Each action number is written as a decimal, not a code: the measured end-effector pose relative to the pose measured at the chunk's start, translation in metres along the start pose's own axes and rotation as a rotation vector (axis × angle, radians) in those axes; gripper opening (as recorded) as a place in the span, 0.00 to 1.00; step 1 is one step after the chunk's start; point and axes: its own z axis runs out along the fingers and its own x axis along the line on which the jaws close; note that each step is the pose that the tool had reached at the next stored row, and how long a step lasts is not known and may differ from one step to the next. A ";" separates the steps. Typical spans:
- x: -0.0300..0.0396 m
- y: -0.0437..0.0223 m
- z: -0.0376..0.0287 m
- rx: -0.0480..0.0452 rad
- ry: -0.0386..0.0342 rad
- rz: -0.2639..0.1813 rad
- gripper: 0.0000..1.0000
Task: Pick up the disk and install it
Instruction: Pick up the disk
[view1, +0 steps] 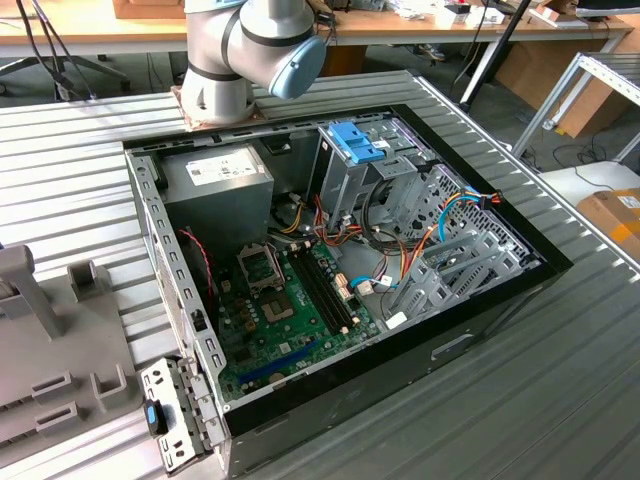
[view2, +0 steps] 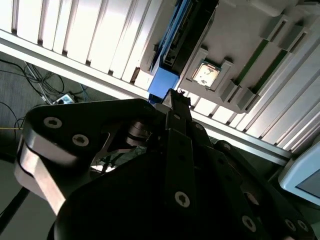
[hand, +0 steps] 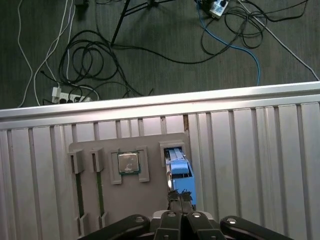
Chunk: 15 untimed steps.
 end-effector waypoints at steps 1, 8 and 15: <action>-0.0001 -0.0006 0.0000 0.0000 0.0000 0.000 0.11; -0.0016 -0.0083 0.0003 0.0002 -0.0001 -0.008 0.11; -0.0016 -0.0085 0.0003 0.0000 0.0000 -0.009 0.11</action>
